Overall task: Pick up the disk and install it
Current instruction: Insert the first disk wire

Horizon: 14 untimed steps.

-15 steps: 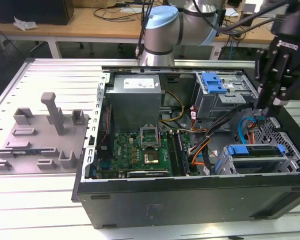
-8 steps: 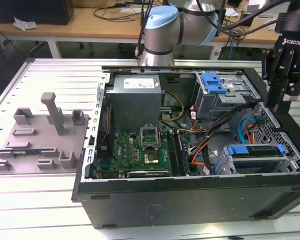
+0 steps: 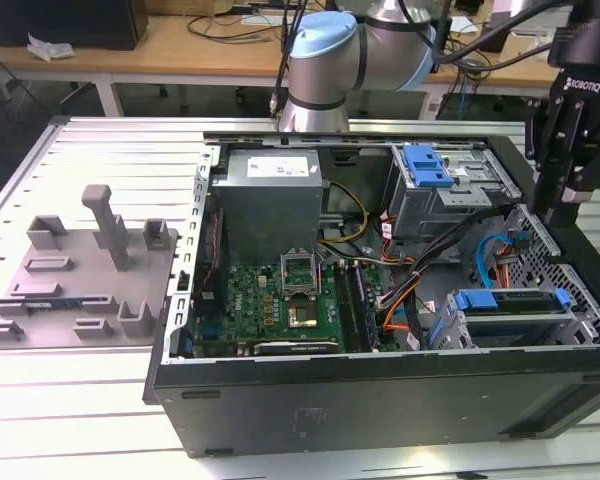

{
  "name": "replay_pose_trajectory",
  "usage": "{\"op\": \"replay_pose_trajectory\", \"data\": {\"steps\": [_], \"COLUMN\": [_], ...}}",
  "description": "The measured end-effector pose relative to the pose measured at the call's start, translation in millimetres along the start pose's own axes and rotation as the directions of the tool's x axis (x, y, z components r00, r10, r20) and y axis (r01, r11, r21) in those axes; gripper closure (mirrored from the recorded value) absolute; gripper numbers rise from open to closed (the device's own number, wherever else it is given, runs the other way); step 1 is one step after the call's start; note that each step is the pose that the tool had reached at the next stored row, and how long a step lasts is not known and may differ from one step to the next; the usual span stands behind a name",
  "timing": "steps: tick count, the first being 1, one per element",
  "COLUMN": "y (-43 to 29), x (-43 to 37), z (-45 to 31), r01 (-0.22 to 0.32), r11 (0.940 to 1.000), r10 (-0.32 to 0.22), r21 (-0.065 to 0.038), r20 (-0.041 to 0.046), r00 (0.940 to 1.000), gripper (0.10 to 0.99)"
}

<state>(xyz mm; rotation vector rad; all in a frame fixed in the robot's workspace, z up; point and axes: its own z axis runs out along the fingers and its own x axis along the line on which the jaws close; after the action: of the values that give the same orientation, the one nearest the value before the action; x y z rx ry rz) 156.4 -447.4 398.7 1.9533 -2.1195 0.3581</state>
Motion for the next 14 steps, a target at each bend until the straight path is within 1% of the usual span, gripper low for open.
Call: {"op": "replay_pose_trajectory", "data": {"steps": [1, 3, 5, 6, 8, 11, 14], "y": [0.0, 0.2, 0.8, 1.4, 2.1, 1.8, 0.2], "x": [-0.3, -2.9, -11.5, -18.0, -27.0, -30.6, -33.3], "z": [0.4, 1.2, 0.1, -1.1, -1.4, 3.2, 10.2], "r01": [-0.010, -0.016, -0.015, -0.016, -0.016, -0.016, -0.016], "r11": [1.0000, 0.9999, 0.9999, 0.9999, 0.9999, 0.9999, 0.9999], "r10": [0.010, 0.016, 0.015, 0.016, 0.016, 0.016, 0.016], "r21": [-0.002, -0.002, -0.002, -0.001, -0.001, -0.001, -0.001], "r20": [-0.0002, -0.0001, -0.0038, -0.0088, -0.0130, -0.0132, -0.0132], "r00": [1.0000, 0.9999, 0.9999, 0.9998, 0.9998, 0.9998, 0.9998], "gripper": [0.733, 0.733, 0.733, 0.733, 0.733, 0.733, 0.733]}}
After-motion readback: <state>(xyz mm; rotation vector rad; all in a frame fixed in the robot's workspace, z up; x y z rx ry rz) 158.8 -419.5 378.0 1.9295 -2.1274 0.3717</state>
